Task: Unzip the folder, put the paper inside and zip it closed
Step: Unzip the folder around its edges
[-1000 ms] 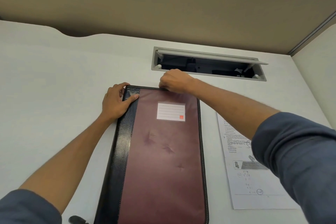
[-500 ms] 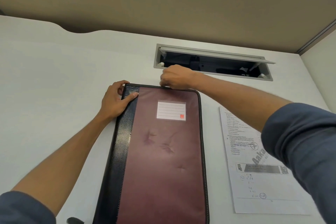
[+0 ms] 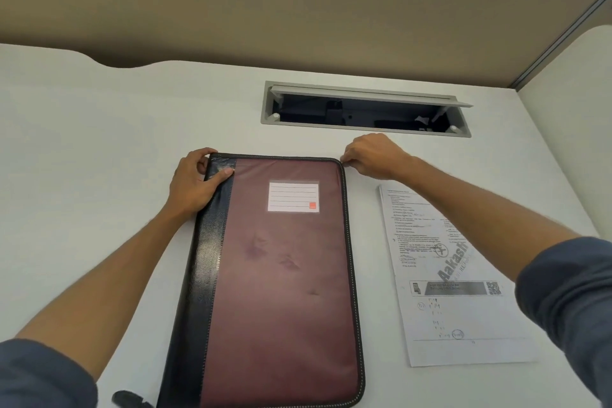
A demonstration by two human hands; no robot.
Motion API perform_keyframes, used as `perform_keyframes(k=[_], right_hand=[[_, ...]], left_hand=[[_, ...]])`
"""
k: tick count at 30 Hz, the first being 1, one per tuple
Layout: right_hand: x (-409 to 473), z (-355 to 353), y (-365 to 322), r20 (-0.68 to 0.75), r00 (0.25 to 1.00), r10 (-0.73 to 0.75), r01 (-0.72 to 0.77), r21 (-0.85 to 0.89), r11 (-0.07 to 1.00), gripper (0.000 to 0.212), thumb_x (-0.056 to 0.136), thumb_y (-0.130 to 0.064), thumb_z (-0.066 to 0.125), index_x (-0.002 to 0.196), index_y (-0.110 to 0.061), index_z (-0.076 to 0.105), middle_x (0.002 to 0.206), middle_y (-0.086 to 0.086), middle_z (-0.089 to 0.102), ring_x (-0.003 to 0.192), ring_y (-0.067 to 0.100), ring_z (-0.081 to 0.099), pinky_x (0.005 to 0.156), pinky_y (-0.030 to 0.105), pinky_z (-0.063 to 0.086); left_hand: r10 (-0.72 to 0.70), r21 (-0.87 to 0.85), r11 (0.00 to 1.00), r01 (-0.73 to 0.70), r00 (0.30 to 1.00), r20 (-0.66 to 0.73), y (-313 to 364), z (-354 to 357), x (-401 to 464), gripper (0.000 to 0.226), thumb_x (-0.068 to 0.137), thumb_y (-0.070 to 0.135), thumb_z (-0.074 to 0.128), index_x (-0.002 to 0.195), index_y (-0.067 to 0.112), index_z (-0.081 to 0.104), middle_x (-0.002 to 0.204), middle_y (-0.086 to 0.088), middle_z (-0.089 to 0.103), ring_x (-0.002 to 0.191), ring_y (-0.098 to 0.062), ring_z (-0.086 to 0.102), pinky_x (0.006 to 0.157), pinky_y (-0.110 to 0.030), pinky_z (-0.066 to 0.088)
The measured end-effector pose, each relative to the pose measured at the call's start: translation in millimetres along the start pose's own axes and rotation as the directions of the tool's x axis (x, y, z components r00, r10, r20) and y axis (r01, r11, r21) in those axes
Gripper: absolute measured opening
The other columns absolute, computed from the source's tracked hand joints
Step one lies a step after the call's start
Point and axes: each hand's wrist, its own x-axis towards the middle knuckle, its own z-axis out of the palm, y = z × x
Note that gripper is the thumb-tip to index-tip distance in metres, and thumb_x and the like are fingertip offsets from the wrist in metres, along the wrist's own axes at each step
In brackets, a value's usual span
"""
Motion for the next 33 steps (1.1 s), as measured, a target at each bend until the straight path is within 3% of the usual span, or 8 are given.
perform_keyframes(k=[5, 9, 13, 20, 25, 33], right_hand=[[-26, 13, -12, -0.012, 0.986, 0.164, -0.161, 0.128, 0.979, 0.026, 0.096, -0.026, 0.050, 0.104, -0.020, 0.075, 0.101, 0.000, 0.074, 0.089, 0.024, 0.066, 0.071, 0.031, 0.049], [-28, 20, -24, -0.050, 0.956, 0.288, -0.269, 0.234, 0.934, 0.026, 0.096, -0.024, 0.049, 0.106, -0.015, 0.072, 0.100, 0.004, 0.074, 0.085, 0.025, 0.066, 0.072, 0.033, 0.053], [-28, 21, -29, -0.063, 0.935, 0.349, -0.314, 0.313, 0.897, 0.024, 0.096, -0.025, 0.053, 0.109, -0.015, 0.071, 0.102, 0.004, 0.074, 0.088, 0.023, 0.066, 0.077, 0.037, 0.056], [-29, 22, -29, -0.117, 0.920, 0.373, -0.310, 0.364, 0.878, 0.024, 0.096, -0.025, 0.052, 0.105, -0.016, 0.073, 0.098, 0.003, 0.073, 0.086, 0.024, 0.065, 0.073, 0.037, 0.054], [-46, 23, -31, -0.152, 0.950, 0.274, -0.229, 0.262, 0.938, 0.026, 0.098, -0.022, 0.049, 0.100, -0.014, 0.073, 0.094, 0.003, 0.070, 0.087, 0.024, 0.059, 0.062, 0.033, 0.045], [-100, 31, -74, -0.140, 0.963, 0.229, -0.193, 0.230, 0.954, 0.025, 0.098, -0.020, 0.046, 0.099, -0.015, 0.070, 0.091, -0.001, 0.066, 0.091, 0.021, 0.056, 0.055, 0.030, 0.038]], left_hand=[[0.019, 0.051, 0.999, -0.019, 1.000, 0.011, 7, 0, -2, 0.050, 0.082, 0.040, 0.072, 0.123, 0.014, 0.058, 0.114, -0.011, 0.059, 0.105, -0.028, 0.053, 0.094, -0.042, 0.046], [0.055, 0.330, 0.943, -0.047, 0.998, -0.014, 29, 14, -1, 0.050, 0.080, 0.042, 0.043, 0.118, 0.014, 0.060, 0.123, -0.013, 0.050, 0.121, -0.032, 0.040, 0.101, -0.044, 0.029], [0.219, 0.469, 0.846, -0.253, 0.967, 0.128, 62, 49, 1, 0.045, 0.082, 0.038, 0.038, 0.111, 0.016, 0.065, 0.127, -0.009, 0.050, 0.129, -0.028, 0.033, 0.105, -0.046, 0.019], [0.296, 0.398, 0.804, -0.441, 0.878, 0.375, 116, 129, 5, 0.035, 0.099, 0.041, 0.038, 0.108, 0.015, 0.059, 0.116, -0.004, 0.057, 0.117, -0.024, 0.044, 0.103, -0.046, 0.018], [0.226, 0.302, 0.894, -0.331, 0.915, 0.335, 118, 143, 12, 0.019, 0.097, 0.029, 0.046, 0.099, 0.015, 0.058, 0.109, -0.001, 0.061, 0.114, -0.024, 0.044, 0.098, -0.044, 0.019], [0.232, 0.278, 0.908, -0.315, 0.928, 0.292, 121, 149, 25, 0.014, 0.094, 0.027, 0.049, 0.093, 0.017, 0.058, 0.098, 0.007, 0.055, 0.113, -0.021, 0.044, 0.098, -0.041, 0.016]])
